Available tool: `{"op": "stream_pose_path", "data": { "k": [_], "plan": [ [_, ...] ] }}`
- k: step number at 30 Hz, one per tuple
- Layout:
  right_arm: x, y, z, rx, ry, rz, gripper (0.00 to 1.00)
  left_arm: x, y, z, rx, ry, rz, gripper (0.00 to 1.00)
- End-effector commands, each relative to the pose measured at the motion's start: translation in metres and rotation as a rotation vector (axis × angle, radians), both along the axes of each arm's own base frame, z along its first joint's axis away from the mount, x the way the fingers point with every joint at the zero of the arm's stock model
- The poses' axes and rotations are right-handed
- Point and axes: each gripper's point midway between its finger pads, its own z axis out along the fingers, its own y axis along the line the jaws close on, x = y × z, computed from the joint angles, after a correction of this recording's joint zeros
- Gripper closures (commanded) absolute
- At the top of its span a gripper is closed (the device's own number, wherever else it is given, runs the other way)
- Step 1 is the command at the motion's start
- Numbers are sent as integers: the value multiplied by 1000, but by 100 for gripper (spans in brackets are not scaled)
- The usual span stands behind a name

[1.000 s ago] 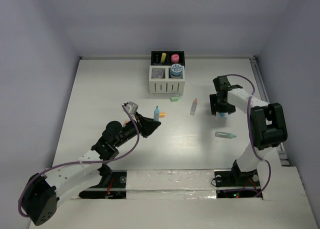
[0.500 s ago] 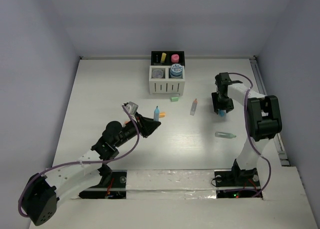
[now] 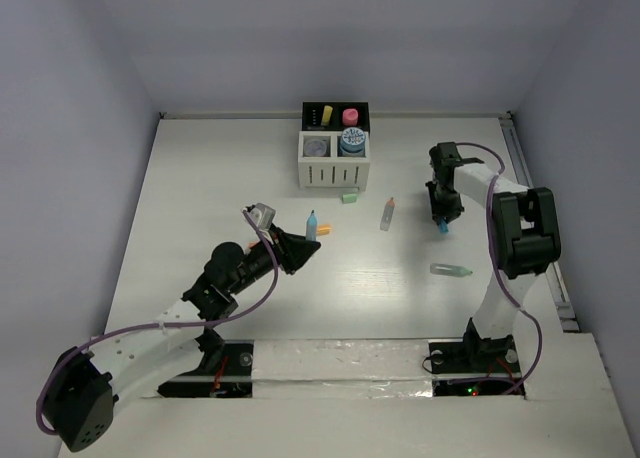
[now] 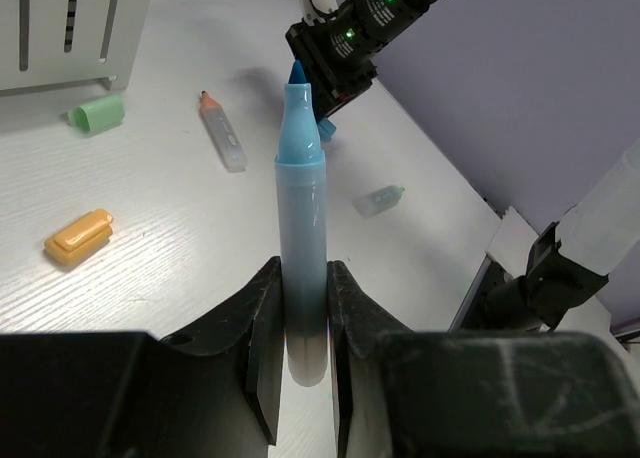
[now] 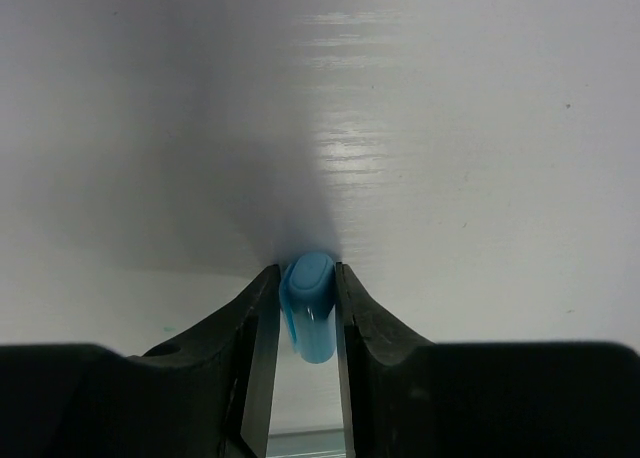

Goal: Sort the stationery into containers
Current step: Close the pen cap on the pen.

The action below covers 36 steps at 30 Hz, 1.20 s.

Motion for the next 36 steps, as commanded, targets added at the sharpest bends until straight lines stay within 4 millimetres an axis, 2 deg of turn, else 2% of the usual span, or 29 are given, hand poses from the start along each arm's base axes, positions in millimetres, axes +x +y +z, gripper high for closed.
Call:
{"op": "stream_pose_path", "data": {
  "k": [1,3,4,5,6,7,8,9,10,12,13,14,15,16,17,19,20,22,23,24,27,28,29,36],
  "plan": [
    [8,11,18,76,-61,-26,95,0,-1,9,-17,-45,-5,100],
    [16,19,35,123,-137,-25,98,0,-2,7,-15,-43,-9,100],
    [16,27,53,177,-200,-25,99,0,-4,5,-10,-37,-14,100],
    [27,36,68,230,-286,-6,99,0,-5,3,-9,-34,-20,100],
    [29,48,81,279,-342,23,99,-1,-7,3,-9,-34,-31,100],
    [26,71,115,398,-437,80,98,0,-8,3,-11,-32,-37,100],
    [26,80,123,455,-498,98,98,0,-11,0,-8,-22,-48,100],
    [21,92,136,510,-536,123,98,-2,-14,0,-12,-15,-63,100],
    [9,113,165,630,-596,162,98,0,-16,-3,-6,-3,-68,100],
    [0,136,185,776,-670,178,98,0,-19,2,-22,0,-77,100],
    [-3,152,206,859,-732,235,98,0,-20,1,-24,7,-82,100],
    [-12,159,223,915,-773,256,98,0,-22,4,-33,7,-85,100],
    [-18,168,226,964,-780,273,98,0,-23,7,-44,5,-92,100],
    [-30,185,237,1056,-768,292,98,-4,-28,11,-62,16,-117,100],
    [-31,194,257,1120,-837,336,98,-4,-30,11,-70,26,-128,100],
    [-49,219,269,1246,-819,377,99,-11,-37,19,-116,40,-180,100],
    [-53,228,286,1293,-869,421,99,-12,-39,24,-139,43,-193,100],
    [-62,243,296,1370,-861,453,99,-18,-43,36,-186,29,-234,100],
    [-70,253,314,1422,-903,506,100,-20,-43,41,-215,43,-246,100],
    [-74,257,320,1452,-918,523,100,-23,-44,49,-241,26,-260,100],
    [-83,268,338,1545,-947,586,100,-21,-45,55,-264,38,-257,100],
    [-80,271,333,1565,-928,584,100,-19,-46,59,-270,37,-253,100],
    [-83,272,340,1595,-947,611,100,-18,-46,61,-273,36,-251,100],
    [-97,292,331,1723,-845,708,99,-18,-47,79,-318,31,-258,100]
  ]
}}
